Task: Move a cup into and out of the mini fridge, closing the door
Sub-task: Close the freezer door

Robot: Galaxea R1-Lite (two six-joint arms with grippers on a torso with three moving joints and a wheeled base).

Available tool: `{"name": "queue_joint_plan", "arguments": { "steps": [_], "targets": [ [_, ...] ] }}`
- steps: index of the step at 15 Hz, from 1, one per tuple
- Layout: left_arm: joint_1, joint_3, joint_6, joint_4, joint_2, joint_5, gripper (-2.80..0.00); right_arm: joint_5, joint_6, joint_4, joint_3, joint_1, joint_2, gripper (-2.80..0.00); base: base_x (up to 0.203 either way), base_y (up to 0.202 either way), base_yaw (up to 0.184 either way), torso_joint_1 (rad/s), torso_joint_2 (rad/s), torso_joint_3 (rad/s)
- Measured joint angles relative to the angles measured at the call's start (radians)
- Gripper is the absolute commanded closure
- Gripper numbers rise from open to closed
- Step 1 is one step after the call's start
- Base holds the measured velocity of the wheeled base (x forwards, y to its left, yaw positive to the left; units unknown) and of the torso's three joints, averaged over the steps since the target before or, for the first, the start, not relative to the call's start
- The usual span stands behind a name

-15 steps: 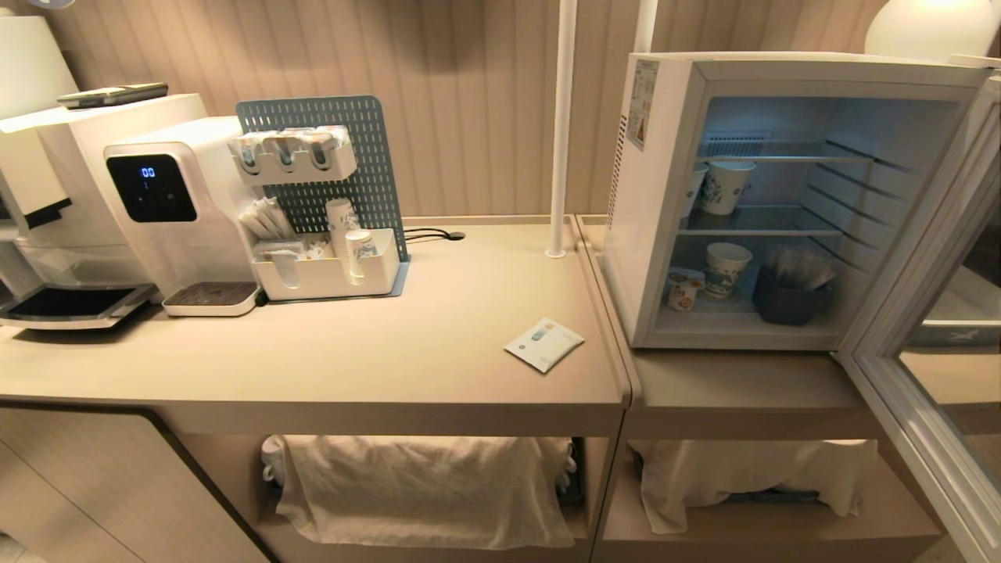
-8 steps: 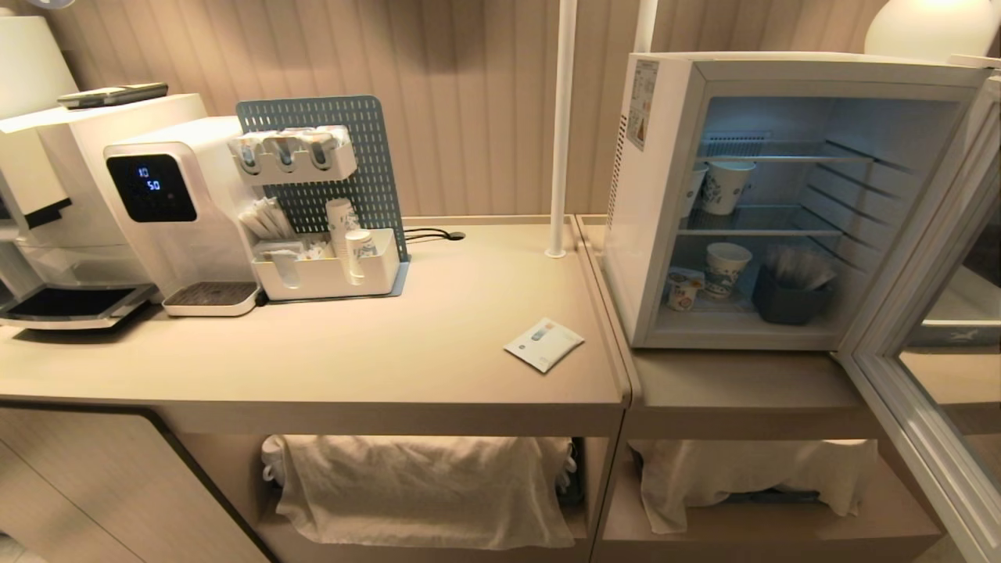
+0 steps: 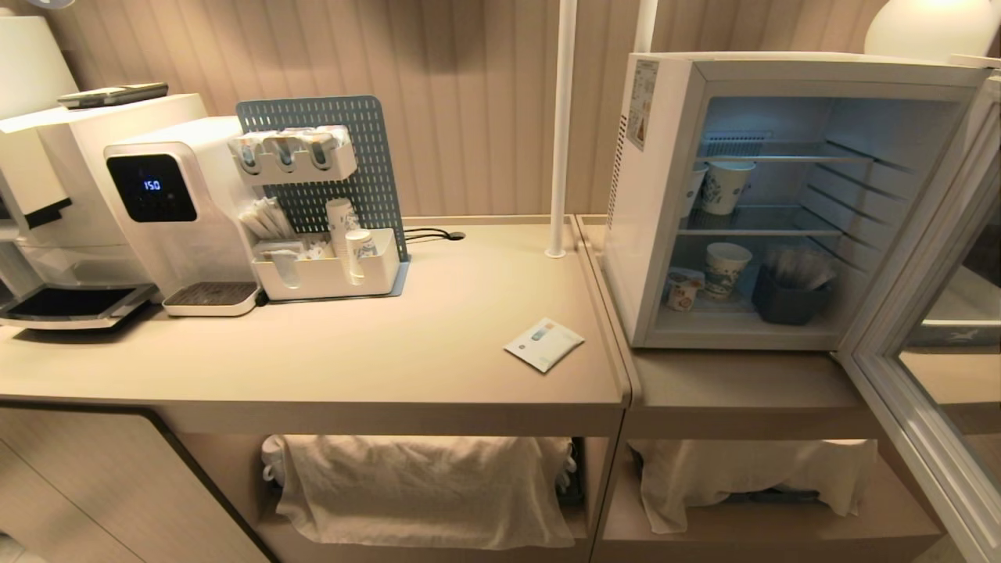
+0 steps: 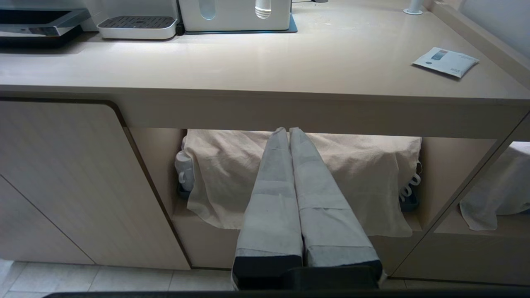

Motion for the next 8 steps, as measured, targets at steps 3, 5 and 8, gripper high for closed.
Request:
{"name": "queue_joint_plan", "arguments": {
  "steps": [3,5,8],
  "targets": [
    [0.000,0.000,0.000,0.000,0.000,0.000,0.00,0.000,0.000,0.000,0.000,0.000,0.000,0.00,0.000,0.000,0.000,0.000,0.00,0.000],
    [0.000,0.000,0.000,0.000,0.000,0.000,0.00,0.000,0.001,0.000,0.000,0.000,0.000,0.00,0.000,0.000,0.000,0.000,0.00,0.000],
    [0.000,0.000,0.000,0.000,0.000,0.000,0.00,0.000,0.001,0.000,0.000,0.002,0.000,0.00,0.000,0.000,0.000,0.000,0.00,0.000]
  ]
}}
